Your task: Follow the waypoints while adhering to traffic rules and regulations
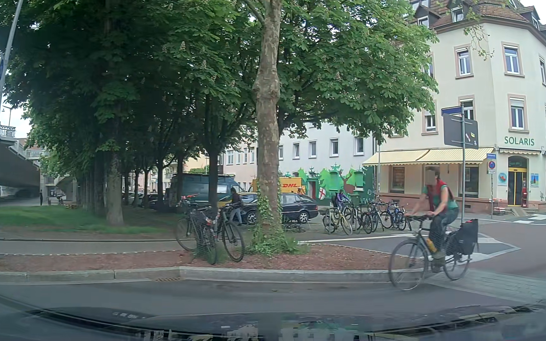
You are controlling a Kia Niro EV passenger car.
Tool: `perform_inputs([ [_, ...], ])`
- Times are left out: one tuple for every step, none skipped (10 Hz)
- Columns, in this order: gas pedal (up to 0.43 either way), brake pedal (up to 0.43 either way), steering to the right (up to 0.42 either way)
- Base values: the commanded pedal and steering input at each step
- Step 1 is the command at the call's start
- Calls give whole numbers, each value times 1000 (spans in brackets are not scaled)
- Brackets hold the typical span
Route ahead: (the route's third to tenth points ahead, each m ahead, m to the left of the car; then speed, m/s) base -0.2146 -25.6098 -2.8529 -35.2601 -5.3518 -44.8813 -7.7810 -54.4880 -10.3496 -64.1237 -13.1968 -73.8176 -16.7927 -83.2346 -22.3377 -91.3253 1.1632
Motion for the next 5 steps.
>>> perform_inputs([
  [0, 0, 964],
  [0, 0, 964],
  [8, 0, 964],
  [20, 0, 961],
  [20, 0, 956],
])
